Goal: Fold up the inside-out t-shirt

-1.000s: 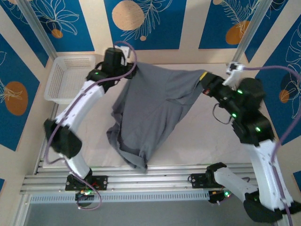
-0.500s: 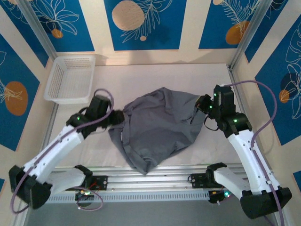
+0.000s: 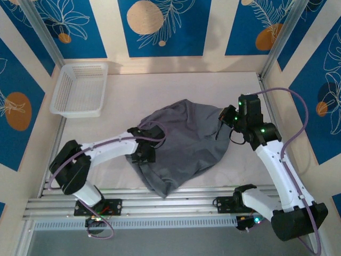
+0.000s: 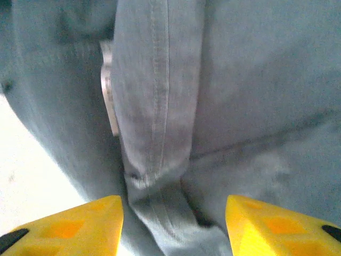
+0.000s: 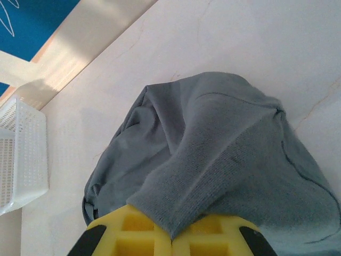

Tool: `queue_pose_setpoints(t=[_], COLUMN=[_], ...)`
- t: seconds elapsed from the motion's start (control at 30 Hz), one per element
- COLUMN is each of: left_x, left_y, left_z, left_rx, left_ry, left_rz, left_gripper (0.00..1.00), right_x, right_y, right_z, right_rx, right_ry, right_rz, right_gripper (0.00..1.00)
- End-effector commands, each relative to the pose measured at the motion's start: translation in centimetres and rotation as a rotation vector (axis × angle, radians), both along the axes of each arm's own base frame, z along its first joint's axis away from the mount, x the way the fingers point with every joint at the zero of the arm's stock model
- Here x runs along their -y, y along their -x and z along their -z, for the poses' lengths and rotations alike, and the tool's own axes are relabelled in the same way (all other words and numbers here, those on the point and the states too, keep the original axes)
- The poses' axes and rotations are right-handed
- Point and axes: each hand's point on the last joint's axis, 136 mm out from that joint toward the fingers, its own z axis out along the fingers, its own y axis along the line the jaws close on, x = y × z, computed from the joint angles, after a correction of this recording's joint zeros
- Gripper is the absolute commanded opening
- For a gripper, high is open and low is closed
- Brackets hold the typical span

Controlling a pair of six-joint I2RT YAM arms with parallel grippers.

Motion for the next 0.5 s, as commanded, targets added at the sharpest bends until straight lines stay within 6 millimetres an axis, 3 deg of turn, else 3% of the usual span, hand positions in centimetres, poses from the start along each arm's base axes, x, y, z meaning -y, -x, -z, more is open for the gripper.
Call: queue_pose_setpoints(t=[0.0,0.23,0.47], left_x=[-0.5,-0.9,-2.2], left_y=[-1.4,-0.3,-0.5], left_z=[0.2,3.8,2.6], left_rx=[0.047,-0.036,-0.016], left_ry=[-0.085,-0.113,-0.155], left_rz=[0.044,0.077,0.071], left_gripper=[0.54,0.48,0.22], right_x=[0.3,0.5,0.9], right_y=[0.4,0.6,0.7], right_z=[-0.3,-0.1,-0.4], right_rx=[0.026,0.019,0.026], right_ry=[0.008,0.003,0.021], right_rz=[-0.008,0.002,0.011], right_gripper=[0.0,0.0,0.0])
